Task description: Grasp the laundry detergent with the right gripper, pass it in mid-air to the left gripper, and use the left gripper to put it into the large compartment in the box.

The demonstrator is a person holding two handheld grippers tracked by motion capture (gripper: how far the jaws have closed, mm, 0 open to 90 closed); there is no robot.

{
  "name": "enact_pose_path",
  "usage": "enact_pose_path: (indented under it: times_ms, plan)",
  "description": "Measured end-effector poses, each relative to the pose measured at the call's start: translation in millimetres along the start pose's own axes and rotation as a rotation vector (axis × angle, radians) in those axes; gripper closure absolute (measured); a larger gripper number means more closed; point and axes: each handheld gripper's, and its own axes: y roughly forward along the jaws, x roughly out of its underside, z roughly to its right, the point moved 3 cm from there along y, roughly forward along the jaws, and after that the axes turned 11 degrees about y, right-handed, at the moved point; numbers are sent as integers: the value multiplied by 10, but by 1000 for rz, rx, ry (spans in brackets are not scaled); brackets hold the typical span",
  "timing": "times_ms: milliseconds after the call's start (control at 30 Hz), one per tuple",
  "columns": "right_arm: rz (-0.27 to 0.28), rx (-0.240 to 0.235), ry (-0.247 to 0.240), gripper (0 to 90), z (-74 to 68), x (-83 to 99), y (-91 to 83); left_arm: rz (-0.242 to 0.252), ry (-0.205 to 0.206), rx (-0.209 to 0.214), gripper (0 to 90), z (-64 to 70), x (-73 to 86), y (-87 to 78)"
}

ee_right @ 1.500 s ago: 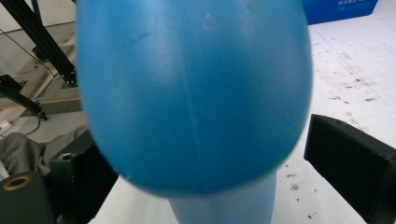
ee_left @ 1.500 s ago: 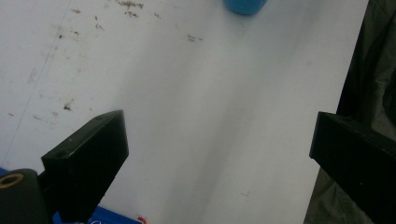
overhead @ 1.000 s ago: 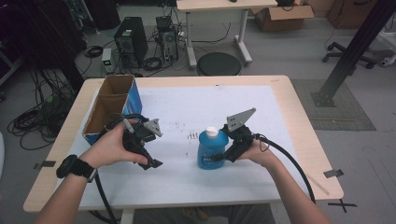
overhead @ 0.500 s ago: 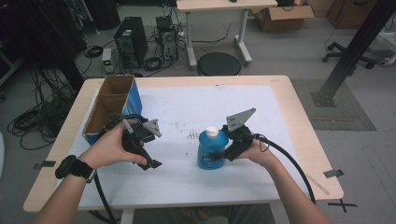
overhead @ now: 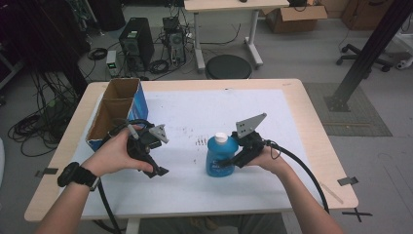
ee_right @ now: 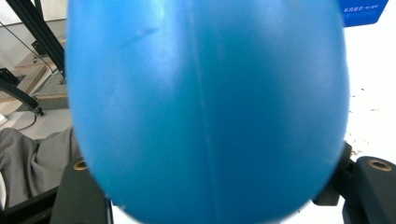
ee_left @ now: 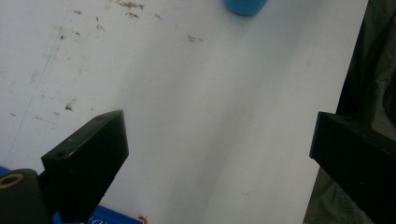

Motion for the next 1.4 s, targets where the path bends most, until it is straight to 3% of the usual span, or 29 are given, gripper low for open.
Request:
enact_pose_path:
  times_ms: [467, 767, 1033, 1400]
  plan:
    - [12, -7, -17, 384, -14, 19, -2, -4, 0, 2, 51, -2, -8, 6]
    - [22, 42, -62, 419, -64, 23, -16, -2, -3, -4, 51, -6, -16, -12]
    - [9, 62, -67, 423, -80, 10, -24, 4, 0, -5, 51, -5, -52, -19]
    - [-11, 78, -80, 424, -173, -275, -247, 17, 31, -15, 50, -16, -135, -167]
